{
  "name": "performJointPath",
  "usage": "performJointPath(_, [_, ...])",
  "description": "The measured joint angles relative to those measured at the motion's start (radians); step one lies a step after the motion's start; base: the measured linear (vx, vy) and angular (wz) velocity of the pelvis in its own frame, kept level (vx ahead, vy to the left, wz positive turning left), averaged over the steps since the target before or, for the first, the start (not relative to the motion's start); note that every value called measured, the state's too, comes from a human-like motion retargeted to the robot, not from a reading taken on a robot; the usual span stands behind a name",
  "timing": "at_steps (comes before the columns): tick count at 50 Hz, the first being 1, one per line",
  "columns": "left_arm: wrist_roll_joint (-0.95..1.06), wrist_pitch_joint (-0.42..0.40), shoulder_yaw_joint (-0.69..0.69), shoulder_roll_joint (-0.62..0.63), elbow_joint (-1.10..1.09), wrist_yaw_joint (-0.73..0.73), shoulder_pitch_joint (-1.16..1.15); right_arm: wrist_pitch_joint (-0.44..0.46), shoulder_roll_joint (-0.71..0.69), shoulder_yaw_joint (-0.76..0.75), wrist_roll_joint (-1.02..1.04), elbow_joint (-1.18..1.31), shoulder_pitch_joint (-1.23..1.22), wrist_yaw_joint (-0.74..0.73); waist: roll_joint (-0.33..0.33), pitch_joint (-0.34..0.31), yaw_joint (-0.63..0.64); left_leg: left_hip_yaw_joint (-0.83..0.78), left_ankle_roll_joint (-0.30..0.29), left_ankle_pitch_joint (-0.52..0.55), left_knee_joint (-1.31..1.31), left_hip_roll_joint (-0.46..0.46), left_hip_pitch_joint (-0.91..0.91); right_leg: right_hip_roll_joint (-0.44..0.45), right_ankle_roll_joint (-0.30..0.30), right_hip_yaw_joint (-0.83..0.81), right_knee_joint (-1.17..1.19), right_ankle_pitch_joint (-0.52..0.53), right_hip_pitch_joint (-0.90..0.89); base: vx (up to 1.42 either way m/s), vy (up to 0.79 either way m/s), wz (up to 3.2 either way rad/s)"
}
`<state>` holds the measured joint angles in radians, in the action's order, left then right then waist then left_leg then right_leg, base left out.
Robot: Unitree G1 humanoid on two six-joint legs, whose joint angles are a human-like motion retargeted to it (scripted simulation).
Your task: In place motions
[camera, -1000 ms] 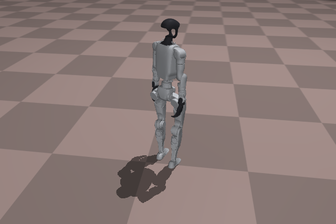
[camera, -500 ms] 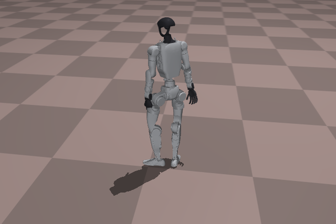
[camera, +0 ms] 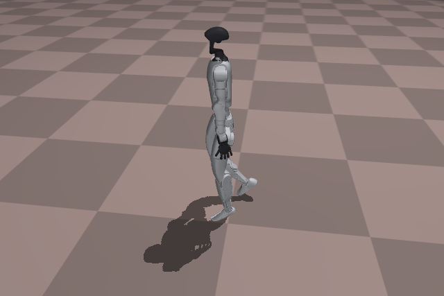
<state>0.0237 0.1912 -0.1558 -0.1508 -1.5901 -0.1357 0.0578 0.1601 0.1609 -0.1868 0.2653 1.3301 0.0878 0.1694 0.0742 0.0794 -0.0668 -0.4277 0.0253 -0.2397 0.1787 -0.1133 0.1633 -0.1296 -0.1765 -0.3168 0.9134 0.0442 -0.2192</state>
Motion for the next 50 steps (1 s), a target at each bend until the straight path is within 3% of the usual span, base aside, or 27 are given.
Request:
performJointPath(3, [0.003, -0.006, -0.027, -0.012, 0.028, 0.002, 0.023, -0.01, -0.017, 0.037, 0.001, -0.014, -0.039, 0.016, 0.018, -0.025, -0.045, 0.104, 0.008, 0.014, 0.0, 0.006, 0.041, 0.146, 0.028, 0.155, -0.136, -0.053, -0.041, -0.03, -0.21, 1.72])
performJointPath(8, [0.0, -0.024, -0.03, 0.001, 0.088, -0.023, 0.016, -0.019, -0.033, 0.097, 0.03, -0.04, -0.047, 0.013, -0.005, -0.025, -0.096, 0.261, 0.012, 0.042, -0.034, 0.086, 0.058, 0.213, 0.112, 0.342, -0.505, -0.202, -0.047, 0.12, -0.23, 1.79])
performJointPath(10, [0.002, -0.031, -0.021, 0.008, 0.102, -0.026, 0.013, -0.02, -0.038, 0.112, 0.038, -0.042, -0.047, 0.016, -0.045, -0.04, -0.101, 0.31, 0.017, 0.048, -0.043, 0.149, 0.032, 0.209, 0.183, 0.449, -0.647, -0.224, -0.018, 0.12, -0.16, 1.75])
performJointPath(12, [0.004, -0.034, -0.013, 0.014, 0.102, -0.033, 0.012, -0.022, -0.043, 0.122, 0.046, -0.04, -0.044, 0.022, -0.087, -0.061, -0.083, 0.345, 0.021, 0.046, -0.043, 0.206, -0.01, 0.166, 0.236, 0.443, -0.747, -0.16, 0.027, 0.17, -0.1, 1.24])
performJointPath(13, [0.002, -0.033, -0.014, 0.015, 0.097, -0.043, 0.015, -0.023, -0.046, 0.125, 0.052, -0.038, -0.044, 0.027, -0.103, -0.069, -0.059, 0.35, 0.02, 0.044, -0.04, 0.223, -0.028, 0.141, 0.235, 0.384, -0.773, -0.12, 0.052, 0.18, -0.05, 0.46])
performJointPath(15, [-0.012, -0.024, -0.02, 0.02, 0.085, -0.064, 0.012, -0.024, -0.05, 0.128, 0.068, -0.031, -0.038, 0.036, -0.122, -0.064, 0.027, 0.328, 0.016, 0.039, -0.035, 0.238, -0.045, 0.084, 0.241, 0.247, -0.757, -0.139, 0.084, 0.19, -0.07, -0.02])
performJointPath(17, [-0.017, -0.023, 0.001, 0.037, 0.066, -0.06, -0.007, -0.02, -0.052, 0.108, 0.081, -0.02, -0.024, 0.045, -0.122, -0.061, 0.083, 0.359, 0.011, 0.041, -0.031, 0.25, -0.068, 0.075, 0.274, 0.28, -0.761, -0.128, 0.107, 0.22, -0.06, 0.43])
performJointPath(20, [0.015, -0.046, 0.026, 0.054, 0.031, -0.026, -0.031, -0.01, -0.056, 0.08, 0.104, -0.016, -0.036, 0.048, -0.115, -0.075, 0.157, 0.376, 0.007, 0.045, -0.037, 0.249, -0.098, 0.07, 0.257, 0.218, -0.776, -0.126, 0.148, 0.05, -0.02, 0.35])
performJointPath(27, [-0.035, -0.019, -0.029, 0.056, -0.062, -0.013, -0.108, -0.029, -0.061, 0.135, 0.077, -0.039, -0.037, 0.038, -0.074, 0.003, 0.082, 0.445, -0.014, 0.057, -0.075, 0.248, -0.089, 0.092, 0.259, 0.188, -0.825, -0.119, 0.167, 0.0, -0.03, 0.5])
performJointPath(31, [-0.027, -0.023, -0.028, 0.058, -0.054, -0.003, -0.104, -0.033, -0.059, 0.117, 0.069, -0.026, -0.045, 0.051, -0.084, -0.019, 0.086, 0.442, -0.044, 0.028, -0.037, 0.25, -0.084, 0.077, 0.268, 0.153, -0.837, -0.11, 0.18, -0.15, -0.07, 0.58])
performJointPath(35, [0.01, -0.051, -0.002, 0.072, -0.001, 0.023, -0.108, -0.018, -0.048, 0.078, 0.091, -0.011, -0.032, 0.036, -0.096, -0.034, 0.124, 0.165, -0.083, -0.016, 0.009, 0.161, -0.096, 0.064, 0.269, 0.139, -0.832, -0.101, 0.173, -0.08, -0.05, 0.35])
performJointPath(37, [0.03, -0.074, 0.002, 0.085, 0.023, 0.043, -0.107, -0.008, -0.041, 0.07, 0.098, 0.0, -0.032, 0.028, -0.095, -0.038, 0.107, 0.074, -0.071, -0.003, 0.02, 0.121, -0.106, 0.06, 0.27, 0.13, -0.833, -0.098, 0.17, -0.08, 0.0, 0.36])
performJointPath(42, [0.004, -0.101, 0.013, 0.097, 0.041, 0.061, -0.099, 0.003, -0.033, 0.065, 0.083, 0.038, -0.009, 0.005, -0.064, -0.015, 0.021, 0.227, -0.097, 0.037, 0.003, 0.12, -0.066, 0.077, 0.267, 0.13, -0.837, -0.097, 0.153, 0.06, 0.03, 0.24])
performJointPath(50, [-0.077, -0.087, 0.107, 0.086, 0.05, 0.051, -0.048, 0.001, -0.028, 0.009, 0.09, 0.092, 0.066, 0.053, -0.068, -0.015, 0.046, 0.178, -0.093, 0.082, -0.114, 0.128, -0.115, 0.085, 0.27, 0.141, -0.845, -0.087, 0.153, 0.13, 0.03, -0.29])
